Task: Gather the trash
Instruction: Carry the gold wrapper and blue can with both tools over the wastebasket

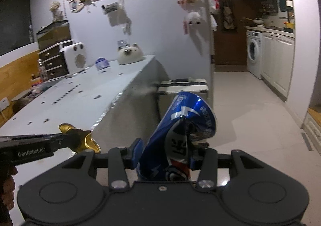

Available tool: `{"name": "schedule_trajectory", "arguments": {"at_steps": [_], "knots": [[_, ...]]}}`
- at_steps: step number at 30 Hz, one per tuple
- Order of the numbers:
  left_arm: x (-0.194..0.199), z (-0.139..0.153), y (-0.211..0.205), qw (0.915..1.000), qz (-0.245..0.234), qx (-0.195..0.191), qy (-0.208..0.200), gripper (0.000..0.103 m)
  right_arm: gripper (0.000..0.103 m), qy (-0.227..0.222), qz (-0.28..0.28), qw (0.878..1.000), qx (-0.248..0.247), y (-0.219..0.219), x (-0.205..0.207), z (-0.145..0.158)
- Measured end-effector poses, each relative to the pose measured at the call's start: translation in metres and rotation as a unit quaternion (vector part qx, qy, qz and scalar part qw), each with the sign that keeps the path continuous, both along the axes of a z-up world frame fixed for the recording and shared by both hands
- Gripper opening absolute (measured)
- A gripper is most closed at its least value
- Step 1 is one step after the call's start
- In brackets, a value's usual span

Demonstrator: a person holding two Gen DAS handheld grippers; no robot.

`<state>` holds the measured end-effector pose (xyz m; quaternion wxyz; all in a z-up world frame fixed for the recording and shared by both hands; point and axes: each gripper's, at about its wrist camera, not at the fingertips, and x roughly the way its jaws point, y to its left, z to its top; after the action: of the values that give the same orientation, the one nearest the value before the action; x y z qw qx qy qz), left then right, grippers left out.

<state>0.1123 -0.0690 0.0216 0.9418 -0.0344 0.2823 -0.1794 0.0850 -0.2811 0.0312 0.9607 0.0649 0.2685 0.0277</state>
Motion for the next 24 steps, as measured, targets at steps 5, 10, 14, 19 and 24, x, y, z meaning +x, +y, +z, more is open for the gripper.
{"name": "schedule_trajectory", "arguments": {"at_steps": [5,10,14,19,24], "knots": [[0.007,-0.021,-0.031,0.9997,-0.018,0.002,0.016,0.012,0.045,0.017,-0.02,1.0,-0.001,-0.025,0.0,-0.018],[0.022,-0.049,-0.061,0.9983,-0.035,0.004,0.046,0.012,0.045,0.038,-0.039,0.999,0.003,-0.047,0.005,-0.046],[0.041,-0.077,-0.079,0.9964,-0.034,0.006,0.077,0.012,0.045,0.063,-0.053,0.997,0.015,-0.061,0.016,-0.072],[0.063,-0.126,-0.097,0.9908,-0.039,0.011,0.129,0.012,0.045,0.101,-0.069,0.992,0.034,-0.072,0.036,-0.114],[0.095,-0.182,-0.099,0.9825,-0.025,0.022,0.183,0.012,0.045,0.149,-0.082,0.983,0.063,-0.079,0.059,-0.169]]}}
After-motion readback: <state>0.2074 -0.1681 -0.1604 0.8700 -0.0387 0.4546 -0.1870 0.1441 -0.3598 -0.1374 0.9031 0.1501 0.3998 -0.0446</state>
